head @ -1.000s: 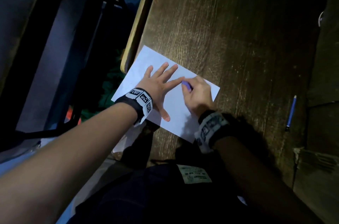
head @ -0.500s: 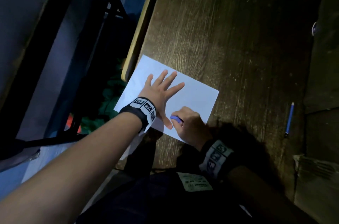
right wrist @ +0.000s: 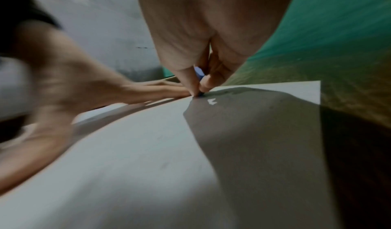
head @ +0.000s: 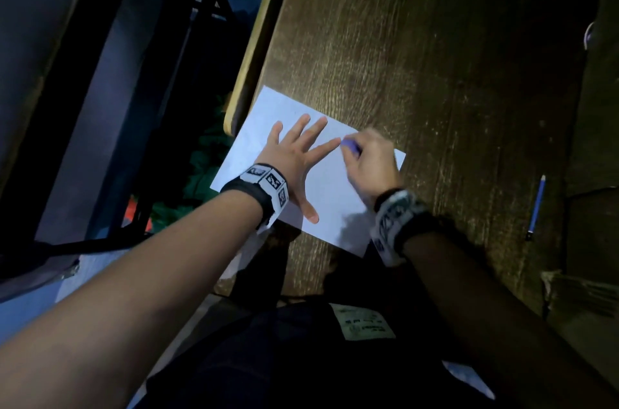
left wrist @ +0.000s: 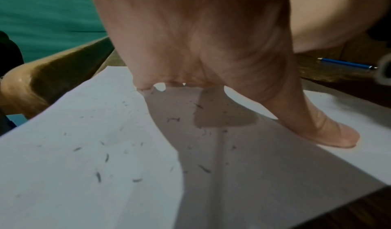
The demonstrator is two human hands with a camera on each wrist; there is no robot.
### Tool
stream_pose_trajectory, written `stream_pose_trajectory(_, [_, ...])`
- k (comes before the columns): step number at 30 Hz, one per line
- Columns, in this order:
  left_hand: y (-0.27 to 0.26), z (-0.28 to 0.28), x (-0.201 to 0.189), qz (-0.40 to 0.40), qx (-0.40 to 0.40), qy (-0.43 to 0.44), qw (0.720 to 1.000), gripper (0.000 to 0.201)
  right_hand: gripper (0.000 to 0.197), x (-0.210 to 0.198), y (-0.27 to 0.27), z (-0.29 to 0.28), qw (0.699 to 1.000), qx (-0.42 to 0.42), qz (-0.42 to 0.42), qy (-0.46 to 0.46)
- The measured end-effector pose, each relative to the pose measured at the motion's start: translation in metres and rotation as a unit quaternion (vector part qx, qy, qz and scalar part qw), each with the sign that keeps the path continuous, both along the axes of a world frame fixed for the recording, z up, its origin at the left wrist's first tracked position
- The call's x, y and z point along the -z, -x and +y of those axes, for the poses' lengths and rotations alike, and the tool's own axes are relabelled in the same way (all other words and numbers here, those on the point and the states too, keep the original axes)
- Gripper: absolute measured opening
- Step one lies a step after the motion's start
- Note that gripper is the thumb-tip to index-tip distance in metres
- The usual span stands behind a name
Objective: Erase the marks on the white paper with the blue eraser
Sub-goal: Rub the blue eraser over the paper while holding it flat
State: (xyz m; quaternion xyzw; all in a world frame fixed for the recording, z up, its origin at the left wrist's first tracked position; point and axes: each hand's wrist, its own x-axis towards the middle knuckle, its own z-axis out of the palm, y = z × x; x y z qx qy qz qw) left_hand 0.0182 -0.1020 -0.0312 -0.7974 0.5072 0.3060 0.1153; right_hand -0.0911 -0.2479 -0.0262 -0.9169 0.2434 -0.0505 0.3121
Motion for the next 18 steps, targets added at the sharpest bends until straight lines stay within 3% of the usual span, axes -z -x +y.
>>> stream_pose_trajectory(2, [-0.001, 0.000, 0.000, 0.006, -0.002, 0.006, 1.000, 0.164, 0.013, 0.006, -0.003, 0.001, 0.998, 0.047, -0.029, 0.010])
stream_pose_trajectory(3, [-0.001, 0.001, 0.001, 0.008, -0.004, 0.008, 1.000, 0.163, 0.012, 0.005, 0.005, 0.018, 0.999, 0.028, -0.034, 0.006])
stream_pose_trajectory(5, [-0.001, 0.001, 0.001, 0.001, -0.003, 0.008, 1.000, 0.162, 0.013, 0.000, 0.035, 0.059, 0.996, -0.077, -0.038, -0.013])
stream_pose_trajectory(7, [-0.001, 0.000, 0.001, -0.004, -0.002, 0.005, 1.000, 0.163, 0.017, -0.009, 0.045, 0.064, 0.986, -0.160, -0.010, -0.040])
stream_pose_trajectory(10, [-0.001, 0.001, 0.002, 0.000, -0.004, 0.007, 1.000, 0.169, 0.016, -0.008, 0.003, 0.023, 0.998, -0.051, 0.027, -0.014])
stream_pose_trajectory(13, [0.001, 0.003, 0.003, -0.013, -0.002, 0.008, 1.000, 0.173, 0.013, 0.001, -0.010, 0.008, 0.999, 0.046, -0.018, 0.015])
stream_pose_trajectory(14, [0.001, 0.003, 0.003, -0.014, -0.005, 0.009, 1.000, 0.173, 0.013, -0.001, -0.003, 0.024, 1.000, 0.022, -0.018, 0.014])
stream_pose_trajectory(16, [0.001, 0.002, 0.005, -0.026, -0.004, 0.008, 1.000, 0.172, 0.019, -0.009, 0.024, 0.062, 0.994, -0.103, -0.035, -0.013])
stream_pose_trajectory(18, [0.001, 0.001, 0.005, -0.029, -0.003, 0.000, 1.000, 0.172, 0.021, -0.016, 0.033, 0.062, 0.980, -0.198, -0.012, -0.025])
